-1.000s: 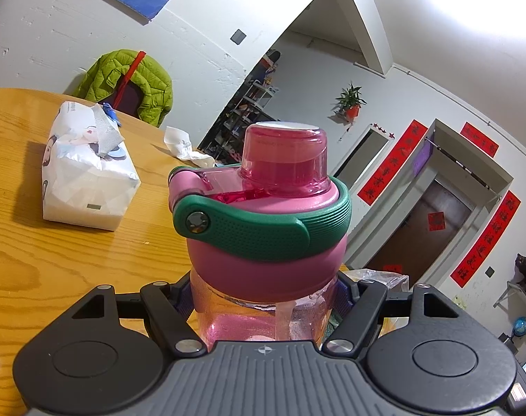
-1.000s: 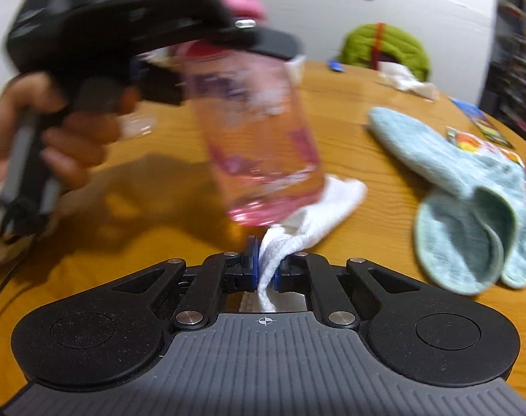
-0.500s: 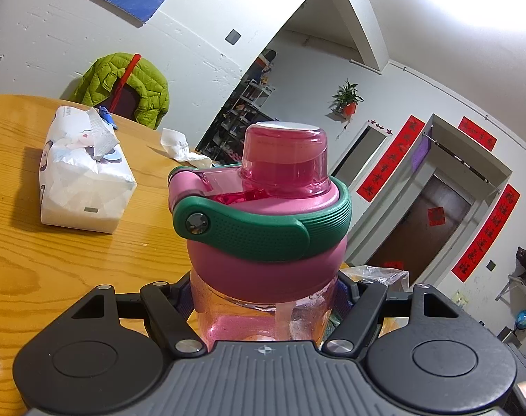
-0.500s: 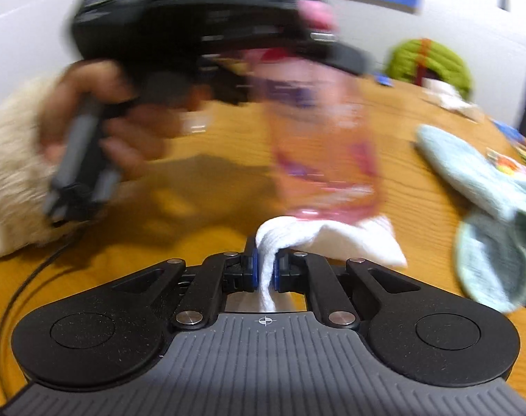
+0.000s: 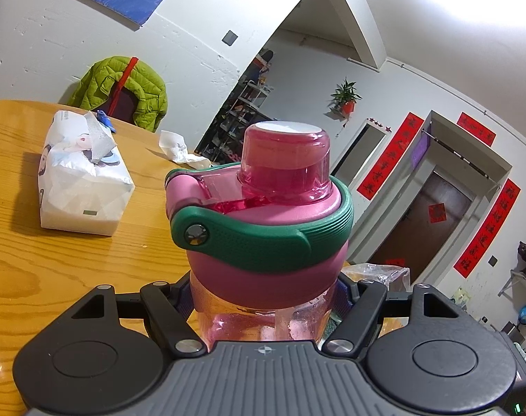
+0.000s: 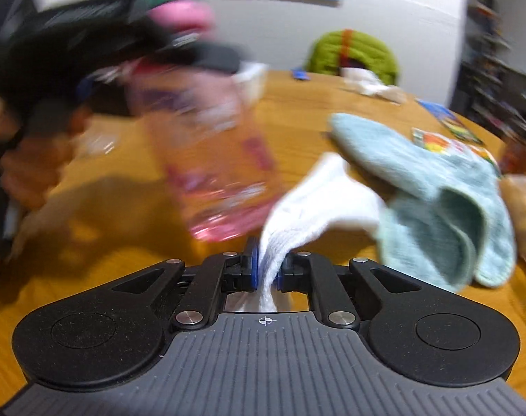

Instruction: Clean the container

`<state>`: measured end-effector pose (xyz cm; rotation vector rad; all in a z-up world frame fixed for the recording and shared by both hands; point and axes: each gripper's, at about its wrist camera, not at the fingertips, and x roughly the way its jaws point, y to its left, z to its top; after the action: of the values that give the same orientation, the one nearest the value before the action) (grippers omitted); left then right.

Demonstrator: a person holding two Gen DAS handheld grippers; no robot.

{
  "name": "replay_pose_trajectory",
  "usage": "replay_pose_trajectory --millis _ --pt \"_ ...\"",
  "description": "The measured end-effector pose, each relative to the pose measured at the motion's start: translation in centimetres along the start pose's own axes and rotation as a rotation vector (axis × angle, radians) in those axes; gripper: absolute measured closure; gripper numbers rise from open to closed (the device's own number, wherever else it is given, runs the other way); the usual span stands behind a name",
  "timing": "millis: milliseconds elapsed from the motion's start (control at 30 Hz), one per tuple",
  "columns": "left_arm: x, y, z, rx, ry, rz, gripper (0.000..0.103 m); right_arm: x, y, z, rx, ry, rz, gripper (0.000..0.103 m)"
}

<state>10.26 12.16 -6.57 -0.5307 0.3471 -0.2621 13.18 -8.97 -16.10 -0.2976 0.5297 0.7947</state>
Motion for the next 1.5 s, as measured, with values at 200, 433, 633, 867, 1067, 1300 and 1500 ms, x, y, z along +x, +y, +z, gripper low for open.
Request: replay_pose_trajectory --millis 200,433,633,867,1067,1300,1500 --pt "0.1 -0.2 0.0 0.01 0.0 -0.001 0.031 -0.6 3.1 -0.3 -0.159 -0.027 0.167 0.092" --pt "0.2 -0.5 -0.1 0.042 0.0 -0.003 0.031 -1.5 3.8 -0.6 -0.197 -0.049 0.229 0.092" --pt "0.2 -0.3 0.0 0.029 0.002 -0.003 0.031 -0.3 1.3 -0.5 -0.104 0.0 -0.045 0.09" --pt "0.2 -0.5 -0.1 0.044 0.001 0.001 0.031 -0.1 1.5 -0.3 -0.132 -0.011 -0.014 0.089" --pt "0.2 -0.9 -0.2 0.073 -0.001 0.0 0.031 -1.4 4.3 -1.0 -0.276 -0.046 0.209 0.088" --pt "0.3 -1.5 -0.4 0.127 0.005 -0.006 0.031 -1.4 2.1 -0.7 -0.184 -0.019 0.072 0.091" --pt "0.6 -4.6 -1.8 0.369 0.008 -0.015 0.031 0.6 -1.3 0.4 0.012 0.044 -0.179 0.088"
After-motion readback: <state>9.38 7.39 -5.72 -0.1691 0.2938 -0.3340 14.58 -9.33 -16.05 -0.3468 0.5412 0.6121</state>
